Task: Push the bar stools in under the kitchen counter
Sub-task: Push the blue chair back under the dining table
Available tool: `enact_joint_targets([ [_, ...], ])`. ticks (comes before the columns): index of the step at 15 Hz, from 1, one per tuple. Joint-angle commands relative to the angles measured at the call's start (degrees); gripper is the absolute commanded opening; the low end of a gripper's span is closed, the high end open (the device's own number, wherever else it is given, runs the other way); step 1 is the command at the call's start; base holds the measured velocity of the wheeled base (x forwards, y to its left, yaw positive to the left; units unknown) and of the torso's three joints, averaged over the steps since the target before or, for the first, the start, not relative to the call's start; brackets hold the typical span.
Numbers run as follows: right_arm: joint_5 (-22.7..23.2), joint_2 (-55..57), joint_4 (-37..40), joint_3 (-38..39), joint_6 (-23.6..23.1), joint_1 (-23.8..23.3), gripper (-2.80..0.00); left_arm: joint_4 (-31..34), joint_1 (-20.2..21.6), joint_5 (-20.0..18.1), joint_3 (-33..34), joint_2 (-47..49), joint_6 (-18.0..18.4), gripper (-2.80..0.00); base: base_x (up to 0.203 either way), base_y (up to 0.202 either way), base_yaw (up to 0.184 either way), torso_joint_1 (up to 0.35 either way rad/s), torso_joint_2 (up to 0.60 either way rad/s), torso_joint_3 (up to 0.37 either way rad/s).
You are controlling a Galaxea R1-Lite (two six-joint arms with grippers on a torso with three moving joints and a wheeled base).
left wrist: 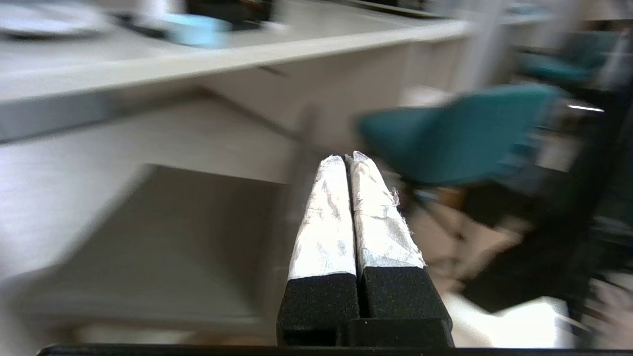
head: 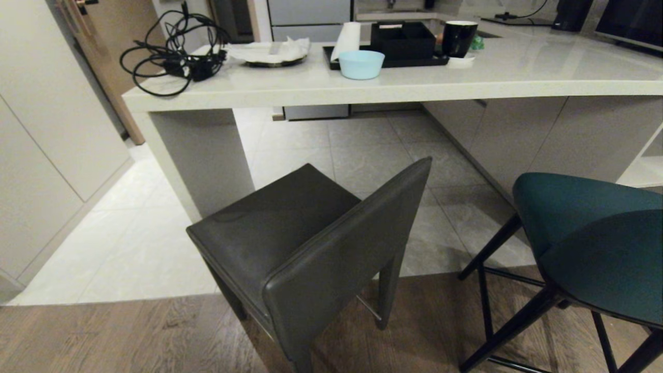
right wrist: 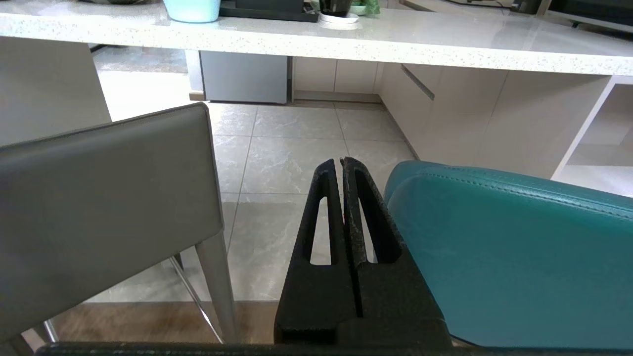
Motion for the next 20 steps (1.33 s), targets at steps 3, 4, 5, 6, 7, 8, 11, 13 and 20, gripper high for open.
enact_joint_targets([
  [3, 0.25, 0.19, 0.05, 0.21, -0.06, -0.1, -2.8, 1.0, 0.39, -0.91, -2.55, -1.97, 1.11, -2.8, 0.0, 0.0, 0.0, 0.0, 0.0, 0.0],
  [4, 0.43, 0.3, 0.14, 0.01, 0.01, -0.01, -2.8, 1.59, 0.21, -1.76, -4.88, -1.97, -0.85, -2.8, 0.0, 0.0, 0.0, 0.0, 0.0, 0.0],
  [5, 0.43, 0.58, 0.14, -0.05, 0.01, -0.01, -2.8, 3.8, -0.52, -2.52, -7.88, -1.97, -2.9, -2.8, 0.0, 0.0, 0.0, 0.0, 0.0, 0.0],
  [6, 0.52, 0.63, 0.14, 0.04, -0.08, -0.01, -2.8, 8.94, -1.38, -2.6, -9.85, -1.97, -3.8, -2.8, 0.0, 0.0, 0.0, 0.0, 0.0, 0.0],
  [7, 1.32, 0.49, 0.23, 0.21, -0.08, -0.16, -2.8, 11.3, -1.75, -0.16, -9.49, -1.97, -3.02, -2.8, 0.0, 0.0, 0.0, 0.0, 0.0, 0.0],
  [8, 2.3, 0.22, 0.31, 0.29, -0.08, -0.86, -2.8, 11.05, -1.83, 4.64, -7.94, -1.97, -0.7, -2.8, 0.0, 0.0, 0.0, 0.0, 0.0, 0.0],
  [11, 2.36, 0.19, 0.28, 0.22, -0.17, -1.06, -2.8, 8.81, -1.87, 14.35, -7.6, -1.97, 4.23, -2.8, 0.0, 0.0, 0.0, 0.0, 0.0, 0.0],
  [13, 3.02, 0.28, 0.4, 0.81, -0.15, -1.92, -2.8, 8.02, 0.48, 15.56, -5.6, -1.97, 4.26, -2.8, 0.0, 0.0, 0.0, 0.0, 0.0, 0.0],
  [20, 5.74, 0.19, -0.52, 6.43, -0.31, -3.0, -2.8, -7.81, 7.84, 15.01, 15.54, -5.47, 6.77, -2.8, 0.0, 0.0, 0.0, 0.0, 0.0, 0.0],
])
